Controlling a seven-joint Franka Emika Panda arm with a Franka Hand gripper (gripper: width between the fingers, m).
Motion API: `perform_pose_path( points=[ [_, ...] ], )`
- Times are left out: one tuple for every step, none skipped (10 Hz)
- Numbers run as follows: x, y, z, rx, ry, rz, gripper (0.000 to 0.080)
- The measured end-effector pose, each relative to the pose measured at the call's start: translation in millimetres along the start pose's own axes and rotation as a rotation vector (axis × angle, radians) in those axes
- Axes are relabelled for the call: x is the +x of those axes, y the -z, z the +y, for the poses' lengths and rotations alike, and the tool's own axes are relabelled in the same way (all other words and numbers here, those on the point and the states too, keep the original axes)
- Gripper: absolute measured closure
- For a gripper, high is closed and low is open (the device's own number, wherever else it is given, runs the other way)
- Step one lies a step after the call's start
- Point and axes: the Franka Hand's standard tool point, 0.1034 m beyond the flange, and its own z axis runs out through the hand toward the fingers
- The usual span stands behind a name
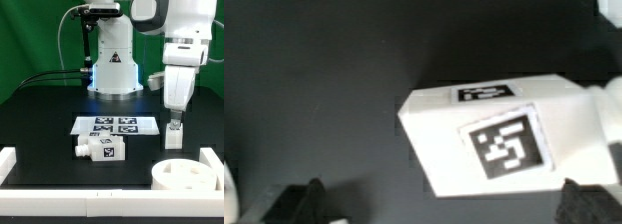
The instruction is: Assemble stool
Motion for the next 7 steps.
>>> perform_pose_path(
  points=[
    [-2.1,-0.9,2.9,0.011,-0.206,0.006,0.015],
    [-3.3,-2.4,0.5,0.025,-0.442,0.014,0.015],
    [-4.7,-2.1,3.1,0.04,-0.529,0.005,0.015],
    [-3.0,-2.2,1.6,0.045,-0.571,0.008,0.015],
    [-1.4,-2.3,0.0,0.053,-0.649,0.008,0.015],
    [-0.5,-2.2,-0.5,0.06,-0.703,0.008,0.015],
    [-1.3,-3.1,0.7,0.072,-0.787,-0.001,0.015]
  ],
)
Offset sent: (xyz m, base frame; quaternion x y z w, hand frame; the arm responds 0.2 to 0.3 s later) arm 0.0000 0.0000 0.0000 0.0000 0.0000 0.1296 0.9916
